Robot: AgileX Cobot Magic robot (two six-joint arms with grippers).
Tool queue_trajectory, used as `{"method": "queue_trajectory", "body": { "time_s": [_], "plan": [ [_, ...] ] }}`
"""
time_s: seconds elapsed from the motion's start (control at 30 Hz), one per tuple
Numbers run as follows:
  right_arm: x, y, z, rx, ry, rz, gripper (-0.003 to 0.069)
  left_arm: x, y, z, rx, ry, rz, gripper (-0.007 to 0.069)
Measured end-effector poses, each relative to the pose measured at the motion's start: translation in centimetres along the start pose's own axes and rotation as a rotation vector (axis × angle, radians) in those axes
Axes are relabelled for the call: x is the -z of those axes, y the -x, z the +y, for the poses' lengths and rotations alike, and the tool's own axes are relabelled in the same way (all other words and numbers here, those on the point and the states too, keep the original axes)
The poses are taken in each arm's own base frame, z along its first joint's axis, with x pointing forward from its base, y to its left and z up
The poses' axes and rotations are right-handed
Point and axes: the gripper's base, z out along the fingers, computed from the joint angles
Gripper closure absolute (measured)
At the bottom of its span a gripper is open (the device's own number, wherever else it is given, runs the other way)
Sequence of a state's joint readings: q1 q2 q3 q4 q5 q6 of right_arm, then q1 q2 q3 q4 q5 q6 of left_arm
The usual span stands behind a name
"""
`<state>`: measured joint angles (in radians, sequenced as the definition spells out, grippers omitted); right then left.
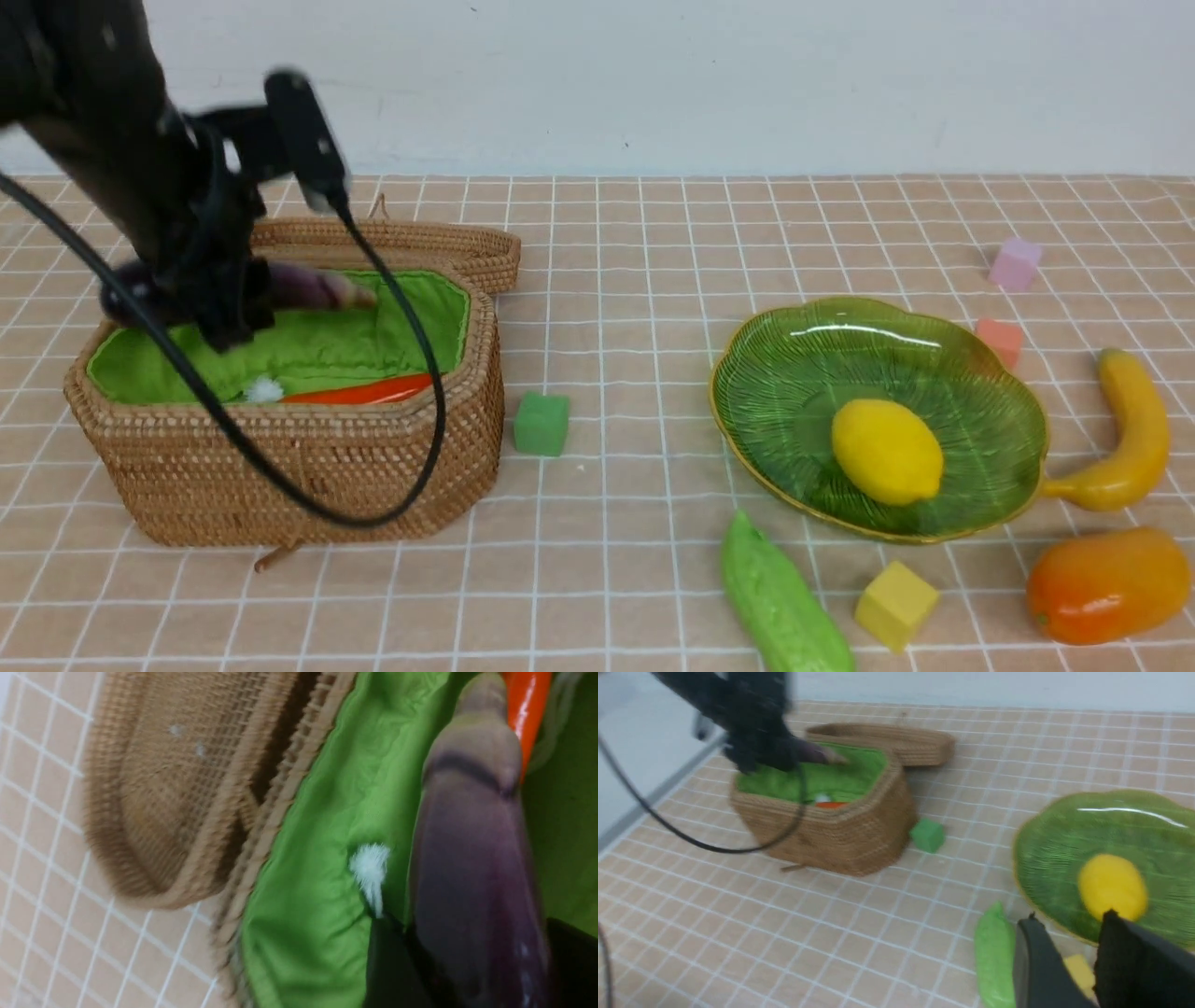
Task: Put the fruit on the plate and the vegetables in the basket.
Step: Use the left arm to grab an eggplant and put it into the left basket, then take a chayote with your right arm and place it on the basket on the left.
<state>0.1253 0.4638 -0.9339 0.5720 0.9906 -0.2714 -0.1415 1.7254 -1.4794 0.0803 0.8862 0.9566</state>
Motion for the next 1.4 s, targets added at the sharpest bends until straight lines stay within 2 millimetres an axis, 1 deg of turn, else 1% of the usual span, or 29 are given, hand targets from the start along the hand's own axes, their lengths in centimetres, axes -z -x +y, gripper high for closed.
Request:
{"method": "queue_trajectory", "body": {
  "time_s": [0.1, 0.13, 0.2, 0.27, 0.3, 0.33, 0.37, 0.4, 0.43, 0.47, 0.5, 0.57, 0.6, 0.63, 0.7, 0.73, 0.83, 0.87, 0.93, 0.97, 1.0, 1.03, 1.1, 1.13, 1.2, 1.23, 1.3, 1.33, 1.4],
  "plan": [
    [-0.8, 0.3, 0.1, -0.011, 0.053, 0.027, 0.0442, -0.3, -0.1, -0.3, 0.013, 0.000, -0.002, 0.0055],
    [-1.8, 0.4, -0.1, -0.023, 0.088, 0.081, 0.0441, 0.0, -0.1, -0.3, 0.051, 0.003, -0.012, -0.0007],
    [-2.4, 0.5, -0.2, -0.031, 0.103, 0.124, 0.0441, 0.6, 0.0, -0.4, 0.101, 0.001, -0.030, -0.0027],
    [-4.2, 0.9, -0.9, -0.058, 0.124, 0.233, 0.0441, 3.1, 0.3, -0.5, 0.241, 0.004, -0.108, -0.0031],
    [-5.1, 1.2, -1.3, -0.071, 0.127, 0.271, 0.0444, 4.7, 0.6, -0.7, 0.344, -0.003, -0.166, -0.0010],
    [-5.4, 1.3, -1.5, -0.077, 0.128, 0.285, 0.0445, 5.3, 0.6, -0.7, 0.363, 0.001, -0.182, -0.0004],
    [-6.4, 1.7, -2.0, -0.093, 0.129, 0.322, 0.0460, 7.9, 0.7, -1.1, 0.514, -0.013, -0.262, 0.0053],
    [-7.3, 1.9, -2.4, -0.111, 0.130, 0.349, 0.0477, 9.4, 0.8, -1.4, 0.595, -0.028, -0.309, 0.0099],
    [-8.2, 2.1, -2.8, -0.125, 0.131, 0.374, 0.0497, 11.3, 0.6, -1.8, 0.677, -0.039, -0.353, 0.0170],
    [-9.2, 2.3, -3.2, -0.140, 0.136, 0.406, 0.0519, 13.8, 0.2, -2.5, 0.754, -0.038, -0.404, 0.0293],
    [-10.3, 2.2, -3.5, -0.154, 0.145, 0.442, 0.0545, 15.4, -0.4, -3.3, 0.806, -0.037, -0.431, 0.0391],
    [-11.9, 1.9, -3.7, -0.168, 0.165, 0.497, 0.0571, 17.2, -1.4, -4.7, 0.856, -0.033, -0.459, 0.0539],
    [-12.4, 1.8, -3.6, -0.170, 0.171, 0.512, 0.0576, 17.6, -1.7, -5.2, 0.862, -0.031, -0.464, 0.0566],
    [-14.2, 1.3, -3.3, -0.174, 0.192, 0.572, 0.0587, 18.5, -3.0, -7.1, 0.871, -0.028, -0.478, 0.0632],
    [-16.2, 0.4, -2.4, -0.158, 0.208, 0.638, 0.0592, 19.0, -4.4, -9.4, 0.879, -0.019, -0.514, 0.0638],
    [-18.0, -0.5, -1.9, -0.126, 0.189, 0.687, 0.0592, 19.1, -5.3, -11.1, 0.882, -0.017, -0.544, 0.0638],
    [-21.2, -2.7, -0.7, -0.056, 0.130, 0.784, 0.0564, 18.9, -7.0, -14.5, 0.877, -0.024, -0.614, 0.0638],
    [-22.4, -3.5, -0.5, -0.022, 0.085, 0.814, 0.0538, 19.1, -7.8, -16.1, 0.861, -0.025, -0.654, 0.0638],
    [-24.4, -4.9, -0.7, 0.031, -0.002, 0.868, 0.0483, 18.8, -8.7, -18.2, 0.851, -0.056, -0.690, 0.0638],
    [-25.4, -5.6, -1.0, 0.044, -0.044, 0.890, 0.0445, 18.7, -9.0, -19.1, 0.842, -0.071, -0.706, 0.0638],
    [-25.6, -5.6, -1.0, 0.047, -0.051, 0.892, 0.0436, 18.8, -9.1, -19.2, 0.835, -0.067, -0.711, 0.0638],
    [-27.3, -6.6, -1.7, 0.065, -0.118, 0.924, 0.0356, 18.7, -9.6, -20.5, 0.826, -0.091, -0.734, 0.0638],
    [-29.2, -7.8, -2.4, 0.093, -0.167, 0.940, 0.0265, 18.7, -10.1, -21.6, 0.821, -0.107, -0.754, 0.0638],
    [-29.2, -7.8, -2.4, 0.092, -0.167, 0.939, 0.0257, 18.7, -10.1, -21.7, 0.819, -0.108, -0.756, 0.0638],
    [-31.7, -9.4, -3.1, 0.127, -0.193, 0.952, 0.0174, 18.8, -10.5, -22.4, 0.812, -0.103, -0.774, 0.0638],
    [-32.0, -9.7, -3.2, 0.131, -0.196, 0.957, 0.0163, 18.9, -10.5, -22.4, 0.811, -0.101, -0.776, 0.0638],
    [-33.9, -10.9, -3.9, 0.123, -0.209, 0.969, 0.0127, 19.0, -10.6, -22.6, 0.809, -0.098, -0.785, 0.0638],
    [-34.9, -11.6, -4.3, 0.109, -0.215, 0.979, 0.0122, 19.0, -10.6, -22.6, 0.809, -0.098, -0.786, 0.0638],
    [-35.8, -12.4, -4.9, 0.086, -0.220, 1.003, 0.0130, 19.0, -10.6, -22.6, 0.810, -0.099, -0.786, 0.0638]
  ]
}}
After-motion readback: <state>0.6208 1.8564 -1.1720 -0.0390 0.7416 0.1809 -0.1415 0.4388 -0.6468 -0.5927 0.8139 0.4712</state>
